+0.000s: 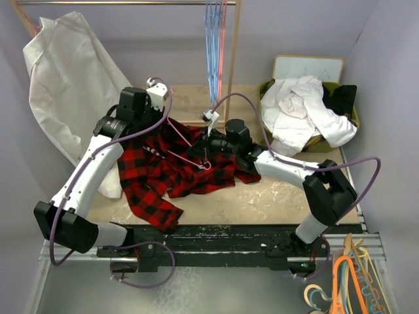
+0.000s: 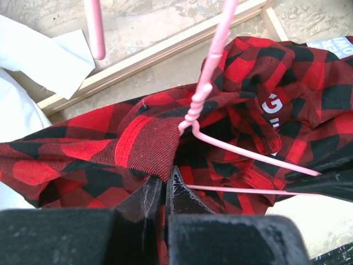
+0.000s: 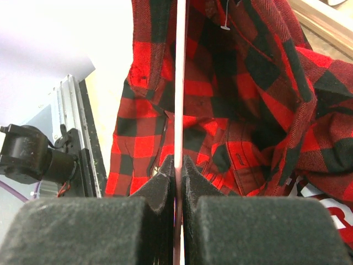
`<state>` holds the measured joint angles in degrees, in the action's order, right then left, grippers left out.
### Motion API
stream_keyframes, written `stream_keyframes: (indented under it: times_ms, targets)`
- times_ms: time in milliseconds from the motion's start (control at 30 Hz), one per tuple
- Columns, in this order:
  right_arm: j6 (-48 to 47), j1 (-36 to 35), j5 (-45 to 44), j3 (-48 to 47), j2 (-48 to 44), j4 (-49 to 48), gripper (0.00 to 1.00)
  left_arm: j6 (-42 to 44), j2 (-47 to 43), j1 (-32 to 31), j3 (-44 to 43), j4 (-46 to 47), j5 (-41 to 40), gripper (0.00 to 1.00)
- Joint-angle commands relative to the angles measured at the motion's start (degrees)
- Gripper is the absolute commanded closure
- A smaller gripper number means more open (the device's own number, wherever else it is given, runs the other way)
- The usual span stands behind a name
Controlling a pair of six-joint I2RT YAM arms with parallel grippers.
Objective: Place the shirt on the hanger
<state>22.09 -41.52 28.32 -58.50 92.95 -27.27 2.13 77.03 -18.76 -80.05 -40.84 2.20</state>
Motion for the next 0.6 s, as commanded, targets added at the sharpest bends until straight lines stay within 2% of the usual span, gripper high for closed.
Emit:
stream_keyframes:
  times_ms: [0,33,67,100,133,167,200,333,433,500,567]
  targets:
    - [1.30,-0.13,2.05,-2.09,2.24,-9.14,1.00,-1.59,-1.81,-0.15,1.56,2.42,2.74,0.97]
    - [1.30,-0.13,2.05,-1.60,3.10,-10.44,1.00,-0.87,-1.64,-0.10,1.89,2.39,4.45,0.86]
    - [1.22,-0.16,2.09,-0.58,3.87,-11.79,1.00,1.29,-1.48,0.06,1.95,1.62,7.16,0.67]
    - [1.17,-0.12,2.02,0.12,4.70,-13.70,1.00,4.53,-1.50,0.81,1.89,0.70,11.26,0.44]
    - [1.27,-0.14,2.46,0.30,5.69,-14.82,1.00,8.00,-1.82,3.21,2.23,0.57,17.83,0.10]
    - [1.43,-0.14,3.13,0.34,6.76,-16.02,1.00,11.44,-2.59,6.85,3.01,1.30,25.74,0.01]
    - [1.31,-0.14,3.16,0.36,7.95,-17.00,1.00,12.97,-3.56,11.00,3.62,2.87,31.42,0.00]
    - [0.20,-0.14,3.49,0.17,11.95,-18.97,1.00,21.14,-2.40,18.00,1.50,5.50,34.24,0.01]
    - [0.13,-0.13,4.15,-1.12,13.79,-19.02,1.00,28.80,-0.27,23.40,-1.69,4.76,42.52,0.01]
    - [0.10,-0.12,4.25,-1.78,14.45,-19.14,1.00,35.14,1.17,25.94,-3.06,2.11,49.20,0.01]
    - [0.11,-0.09,4.49,-2.28,14.96,-19.11,1.00,45.31,2.90,26.82,-4.56,-4.32,54.57,0.01]
